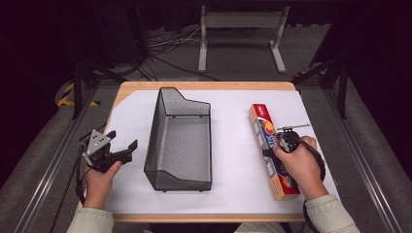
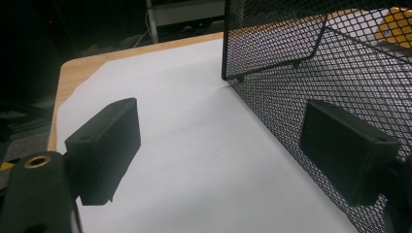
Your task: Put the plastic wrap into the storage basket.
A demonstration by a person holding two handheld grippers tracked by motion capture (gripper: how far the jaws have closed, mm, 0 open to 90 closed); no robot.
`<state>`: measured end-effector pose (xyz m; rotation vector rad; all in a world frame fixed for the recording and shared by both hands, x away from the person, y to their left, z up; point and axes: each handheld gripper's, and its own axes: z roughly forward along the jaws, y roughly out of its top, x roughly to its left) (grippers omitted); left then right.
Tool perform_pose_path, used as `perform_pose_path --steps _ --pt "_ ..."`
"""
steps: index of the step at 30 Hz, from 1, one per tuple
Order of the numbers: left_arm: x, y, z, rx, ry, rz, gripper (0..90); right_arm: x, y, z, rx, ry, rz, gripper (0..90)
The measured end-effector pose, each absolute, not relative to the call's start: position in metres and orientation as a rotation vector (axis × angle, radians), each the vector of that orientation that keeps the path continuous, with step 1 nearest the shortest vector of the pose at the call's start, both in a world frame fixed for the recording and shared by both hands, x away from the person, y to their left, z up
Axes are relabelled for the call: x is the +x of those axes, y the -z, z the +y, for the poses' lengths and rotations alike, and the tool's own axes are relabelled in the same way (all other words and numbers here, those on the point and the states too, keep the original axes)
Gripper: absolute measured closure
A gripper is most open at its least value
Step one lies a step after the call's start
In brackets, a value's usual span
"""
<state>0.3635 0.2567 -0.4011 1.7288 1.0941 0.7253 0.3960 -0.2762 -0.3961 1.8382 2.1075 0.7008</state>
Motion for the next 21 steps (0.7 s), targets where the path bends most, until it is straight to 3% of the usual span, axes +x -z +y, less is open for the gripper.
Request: perform_pose_path --steps 21 --pt "0.362 0.401 0.257 1.721 -0.736 1.097 15.8 0.393 0.348 -0.278 1.773 -0.81 2.033 39.2"
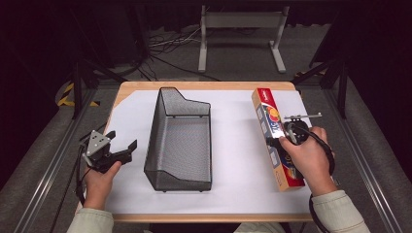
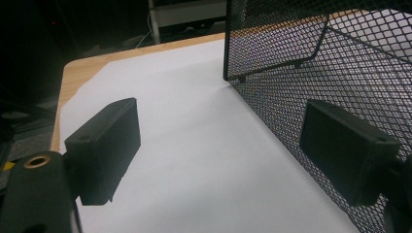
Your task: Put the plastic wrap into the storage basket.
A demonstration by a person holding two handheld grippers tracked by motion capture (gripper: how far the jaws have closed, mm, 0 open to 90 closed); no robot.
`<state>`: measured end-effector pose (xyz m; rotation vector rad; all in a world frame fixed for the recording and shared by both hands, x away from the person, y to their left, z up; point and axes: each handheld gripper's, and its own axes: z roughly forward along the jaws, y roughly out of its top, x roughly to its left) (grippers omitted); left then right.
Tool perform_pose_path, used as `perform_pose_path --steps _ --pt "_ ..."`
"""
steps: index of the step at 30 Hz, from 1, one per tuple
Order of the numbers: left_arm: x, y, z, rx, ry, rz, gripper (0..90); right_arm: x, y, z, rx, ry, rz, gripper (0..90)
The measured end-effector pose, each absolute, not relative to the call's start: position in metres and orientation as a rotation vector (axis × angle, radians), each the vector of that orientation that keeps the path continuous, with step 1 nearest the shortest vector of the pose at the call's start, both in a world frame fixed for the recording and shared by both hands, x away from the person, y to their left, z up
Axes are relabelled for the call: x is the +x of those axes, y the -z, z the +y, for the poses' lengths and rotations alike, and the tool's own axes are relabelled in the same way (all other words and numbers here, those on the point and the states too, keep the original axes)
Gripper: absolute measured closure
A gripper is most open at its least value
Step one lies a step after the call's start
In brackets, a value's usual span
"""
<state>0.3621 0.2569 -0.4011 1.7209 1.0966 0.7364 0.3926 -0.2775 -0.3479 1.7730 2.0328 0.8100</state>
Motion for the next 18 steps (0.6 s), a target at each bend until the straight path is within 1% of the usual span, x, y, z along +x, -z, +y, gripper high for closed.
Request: perform_pose_path --steps 5,12,18 --pt "0.361 0.401 0.258 1.718 -0.732 1.101 15.8 0.391 0.335 -0.277 1.739 -0.825 2.039 39.2" --pt "0.362 0.401 0.258 1.717 -0.73 1.1 15.7 0.39 0.326 -0.269 1.693 -0.853 2.102 39.2" --pt "0.362 0.401 0.258 1.716 -0.731 1.1 15.7 0.389 0.321 -0.252 1.651 -0.874 2.147 39.2"
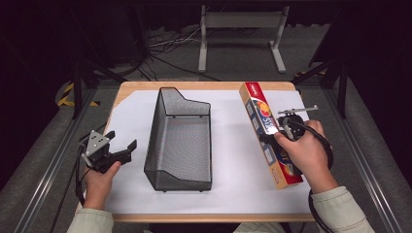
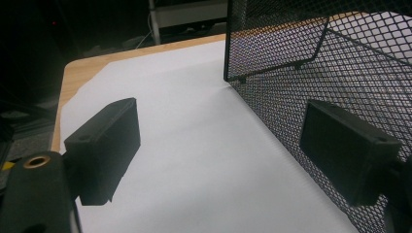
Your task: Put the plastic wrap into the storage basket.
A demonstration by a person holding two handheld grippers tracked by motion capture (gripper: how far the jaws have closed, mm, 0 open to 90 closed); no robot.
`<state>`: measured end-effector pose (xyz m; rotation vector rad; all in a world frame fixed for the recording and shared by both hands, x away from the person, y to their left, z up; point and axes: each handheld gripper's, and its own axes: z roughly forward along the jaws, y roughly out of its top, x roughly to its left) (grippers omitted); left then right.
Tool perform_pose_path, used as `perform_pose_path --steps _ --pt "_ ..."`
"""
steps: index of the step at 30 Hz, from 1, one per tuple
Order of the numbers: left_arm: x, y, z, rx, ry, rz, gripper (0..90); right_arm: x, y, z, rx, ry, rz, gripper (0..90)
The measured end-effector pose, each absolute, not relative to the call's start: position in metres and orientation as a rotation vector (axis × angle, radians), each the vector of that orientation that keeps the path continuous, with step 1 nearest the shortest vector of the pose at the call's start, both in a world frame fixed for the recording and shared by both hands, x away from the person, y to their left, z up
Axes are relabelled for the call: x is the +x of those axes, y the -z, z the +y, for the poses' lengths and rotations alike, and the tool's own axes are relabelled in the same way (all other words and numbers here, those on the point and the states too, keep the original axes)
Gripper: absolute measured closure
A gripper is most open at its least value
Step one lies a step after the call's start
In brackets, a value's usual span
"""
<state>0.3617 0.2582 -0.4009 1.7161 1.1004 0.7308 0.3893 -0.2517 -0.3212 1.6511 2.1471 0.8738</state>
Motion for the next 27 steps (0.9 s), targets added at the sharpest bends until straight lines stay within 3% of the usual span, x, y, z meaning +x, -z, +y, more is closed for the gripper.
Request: perform_pose_path --steps 27 --pt "0.364 0.404 0.26 1.723 -0.731 1.11 15.3 0.383 0.301 -0.155 1.455 -0.929 2.347 39.2"
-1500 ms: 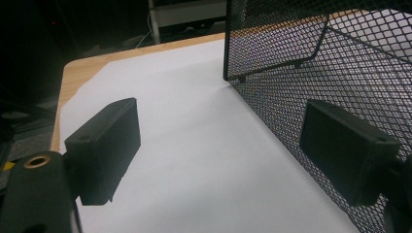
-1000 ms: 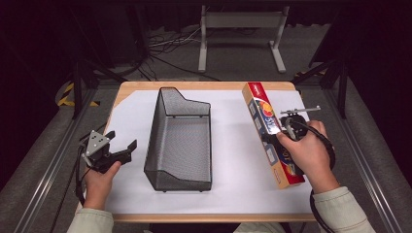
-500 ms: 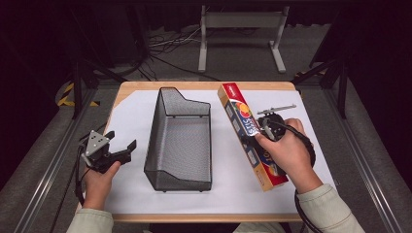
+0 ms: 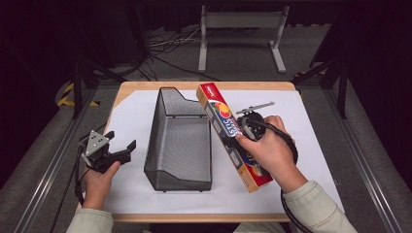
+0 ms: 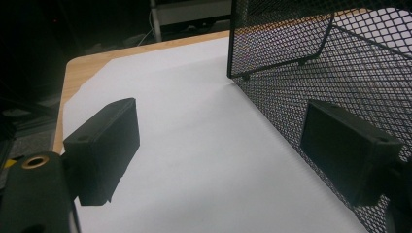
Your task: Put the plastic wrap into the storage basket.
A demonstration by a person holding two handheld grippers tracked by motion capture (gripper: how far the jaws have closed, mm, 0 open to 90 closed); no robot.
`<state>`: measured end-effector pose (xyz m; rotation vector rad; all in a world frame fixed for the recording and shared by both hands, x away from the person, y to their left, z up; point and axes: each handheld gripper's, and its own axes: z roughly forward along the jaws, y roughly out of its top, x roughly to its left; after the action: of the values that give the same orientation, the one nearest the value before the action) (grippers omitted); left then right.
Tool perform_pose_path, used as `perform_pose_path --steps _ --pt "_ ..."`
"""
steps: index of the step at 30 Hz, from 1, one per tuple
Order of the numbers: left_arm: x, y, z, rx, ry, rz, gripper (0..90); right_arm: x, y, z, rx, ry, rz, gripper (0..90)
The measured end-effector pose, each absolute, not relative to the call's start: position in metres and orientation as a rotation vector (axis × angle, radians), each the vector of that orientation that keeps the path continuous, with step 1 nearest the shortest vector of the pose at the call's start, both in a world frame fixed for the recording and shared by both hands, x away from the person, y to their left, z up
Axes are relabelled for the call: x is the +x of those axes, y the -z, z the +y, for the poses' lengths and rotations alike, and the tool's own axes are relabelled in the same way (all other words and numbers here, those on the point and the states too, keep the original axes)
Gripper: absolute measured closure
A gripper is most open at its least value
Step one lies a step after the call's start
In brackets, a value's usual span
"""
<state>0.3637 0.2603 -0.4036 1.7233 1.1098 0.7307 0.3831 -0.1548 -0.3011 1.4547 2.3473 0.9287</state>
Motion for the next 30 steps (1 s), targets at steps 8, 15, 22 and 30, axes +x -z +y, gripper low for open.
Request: perform_pose_path --steps 8,15,22,30 --pt "0.365 0.404 0.259 1.725 -0.732 1.107 15.3 0.383 0.299 -0.138 1.447 -0.939 2.357 39.2" --pt "0.365 0.404 0.259 1.724 -0.735 1.106 15.3 0.383 0.3 -0.12 1.452 -0.944 2.362 39.1" --pt "0.366 0.404 0.258 1.723 -0.733 1.105 15.3 0.382 0.3 -0.103 1.455 -0.944 2.37 39.1" --pt "0.365 0.403 0.259 1.722 -0.737 1.105 15.3 0.385 0.303 -0.081 1.46 -0.928 2.373 39.1"
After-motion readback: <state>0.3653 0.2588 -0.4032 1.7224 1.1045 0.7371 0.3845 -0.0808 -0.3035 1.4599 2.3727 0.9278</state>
